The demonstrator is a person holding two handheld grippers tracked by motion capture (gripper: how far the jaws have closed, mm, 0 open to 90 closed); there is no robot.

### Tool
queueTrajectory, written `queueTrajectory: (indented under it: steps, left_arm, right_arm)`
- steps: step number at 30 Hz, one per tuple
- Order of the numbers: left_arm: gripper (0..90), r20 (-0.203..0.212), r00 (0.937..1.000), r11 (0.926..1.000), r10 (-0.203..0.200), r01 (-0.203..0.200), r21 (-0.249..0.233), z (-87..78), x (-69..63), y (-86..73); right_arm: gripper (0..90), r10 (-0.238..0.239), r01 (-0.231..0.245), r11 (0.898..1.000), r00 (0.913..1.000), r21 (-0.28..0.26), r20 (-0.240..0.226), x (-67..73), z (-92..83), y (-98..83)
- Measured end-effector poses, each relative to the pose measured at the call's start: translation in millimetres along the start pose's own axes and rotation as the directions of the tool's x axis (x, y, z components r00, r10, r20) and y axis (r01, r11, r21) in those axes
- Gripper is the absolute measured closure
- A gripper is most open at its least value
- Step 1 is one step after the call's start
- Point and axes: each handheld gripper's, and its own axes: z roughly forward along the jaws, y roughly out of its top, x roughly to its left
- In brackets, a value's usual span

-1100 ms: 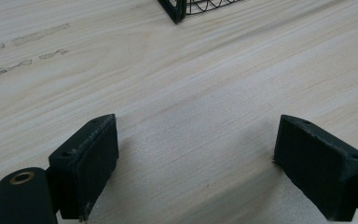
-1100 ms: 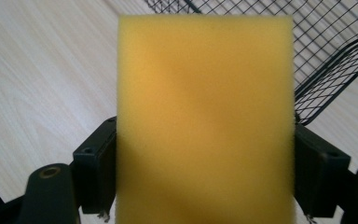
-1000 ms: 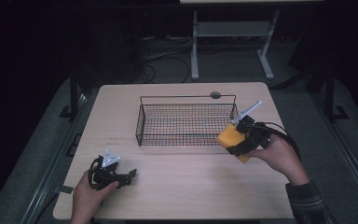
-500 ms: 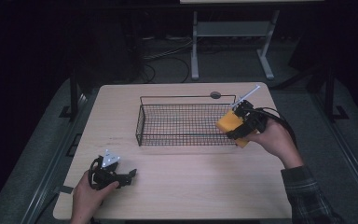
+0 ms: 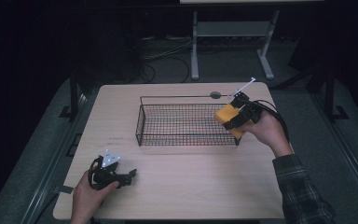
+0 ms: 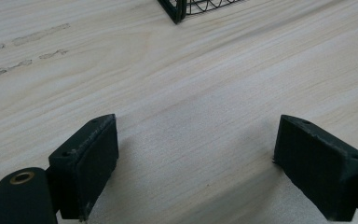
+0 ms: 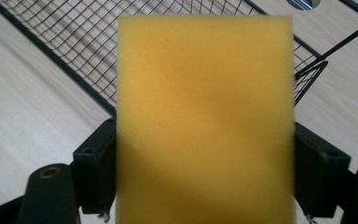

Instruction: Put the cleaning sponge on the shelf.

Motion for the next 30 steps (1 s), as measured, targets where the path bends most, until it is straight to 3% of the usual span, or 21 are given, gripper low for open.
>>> queueTrajectory:
  steps: [10, 20, 30]
  left_arm:
    - [12.8, 0.0, 1.0, 1.0, 0.001, -0.001, 0.0, 0.0, 0.0, 0.0]
    - [12.8, 0.0, 1.0, 1.0, 0.001, -0.001, 0.0, 0.0, 0.0, 0.0]
    - [12.8, 0.0, 1.0, 1.0, 0.0, 0.0, 0.0, 0.0, 0.0, 0.0]
  right_arm:
    - [22.2, 0.035, -0.035, 0.999, 0.9994, 0.009, 0.008, -9.0, 16.3, 11.6]
    - [22.2, 0.038, -0.038, 0.999, 0.9992, 0.006, 0.012, -8.7, 26.5, 26.2]
    - [22.2, 0.043, -0.043, 0.999, 0.999, 0.03, 0.016, -7.9, 48.3, 32.9]
